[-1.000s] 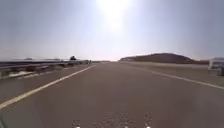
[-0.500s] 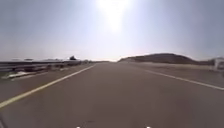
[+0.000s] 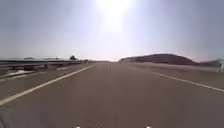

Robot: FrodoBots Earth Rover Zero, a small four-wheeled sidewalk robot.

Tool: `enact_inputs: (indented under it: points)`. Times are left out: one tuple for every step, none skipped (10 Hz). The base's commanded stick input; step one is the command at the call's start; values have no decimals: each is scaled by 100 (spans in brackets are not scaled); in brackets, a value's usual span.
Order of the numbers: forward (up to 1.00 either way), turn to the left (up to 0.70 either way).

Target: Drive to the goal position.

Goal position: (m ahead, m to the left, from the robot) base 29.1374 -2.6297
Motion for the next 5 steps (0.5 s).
enact_inputs:
  points:
    - [70,0]
    - [70,0]
    - [70,0]
    - [70,0]
    - [70,0]
